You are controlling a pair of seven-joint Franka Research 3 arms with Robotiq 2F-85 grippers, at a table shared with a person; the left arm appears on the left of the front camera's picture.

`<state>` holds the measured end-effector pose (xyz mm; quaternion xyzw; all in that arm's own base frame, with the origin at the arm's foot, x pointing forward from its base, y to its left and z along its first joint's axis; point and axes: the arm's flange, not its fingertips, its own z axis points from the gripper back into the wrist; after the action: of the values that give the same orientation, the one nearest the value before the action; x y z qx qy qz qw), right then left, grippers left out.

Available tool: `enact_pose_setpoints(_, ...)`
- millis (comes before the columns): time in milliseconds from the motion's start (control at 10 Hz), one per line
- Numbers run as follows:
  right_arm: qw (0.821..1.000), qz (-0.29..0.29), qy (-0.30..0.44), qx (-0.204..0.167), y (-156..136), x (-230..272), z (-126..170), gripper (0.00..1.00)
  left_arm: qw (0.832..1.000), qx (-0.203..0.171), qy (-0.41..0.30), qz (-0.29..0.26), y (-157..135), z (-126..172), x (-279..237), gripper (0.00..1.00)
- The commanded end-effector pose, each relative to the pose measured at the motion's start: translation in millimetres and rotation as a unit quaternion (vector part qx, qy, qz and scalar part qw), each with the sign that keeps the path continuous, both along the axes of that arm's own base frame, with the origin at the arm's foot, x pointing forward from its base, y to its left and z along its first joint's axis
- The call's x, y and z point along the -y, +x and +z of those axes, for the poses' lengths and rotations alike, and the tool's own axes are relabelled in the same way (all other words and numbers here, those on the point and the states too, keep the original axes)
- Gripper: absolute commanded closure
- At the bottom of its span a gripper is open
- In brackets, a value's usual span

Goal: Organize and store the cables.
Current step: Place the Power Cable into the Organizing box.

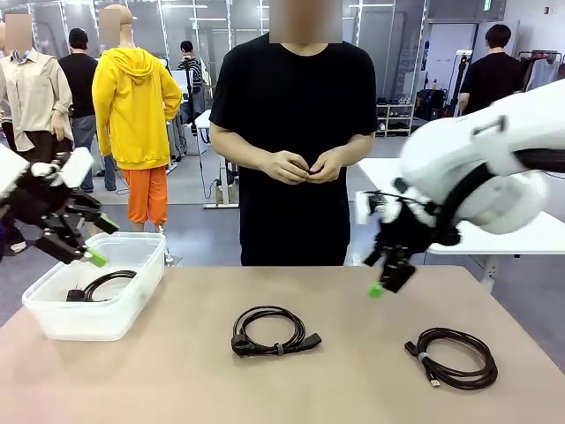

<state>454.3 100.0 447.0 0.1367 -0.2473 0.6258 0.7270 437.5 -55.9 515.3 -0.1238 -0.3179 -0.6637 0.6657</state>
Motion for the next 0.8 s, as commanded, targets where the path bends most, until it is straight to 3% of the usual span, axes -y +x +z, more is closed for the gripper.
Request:
enact_pose_setpoints(0,0.999,0.005,0.049,0.017,-21.7,57.9,-7.1,0.00,0.999,-0.034,0.040,-0.013,17.3,2.5,31.9,0.07)
enact_pose_setpoints(500,0.986,-0.053,0.148,0.063,-71.6,228.3,-9.4,0.00,0.989,-0.120,0.085,-0.018,39.3,-20.7,138.0,0.07)
enact_pose_setpoints(700,0.977,-0.070,0.194,0.060,-87.6,285.5,-20.4,0.00,0.982,-0.141,0.128,-0.023,46.0,-23.6,170.2,0.07)
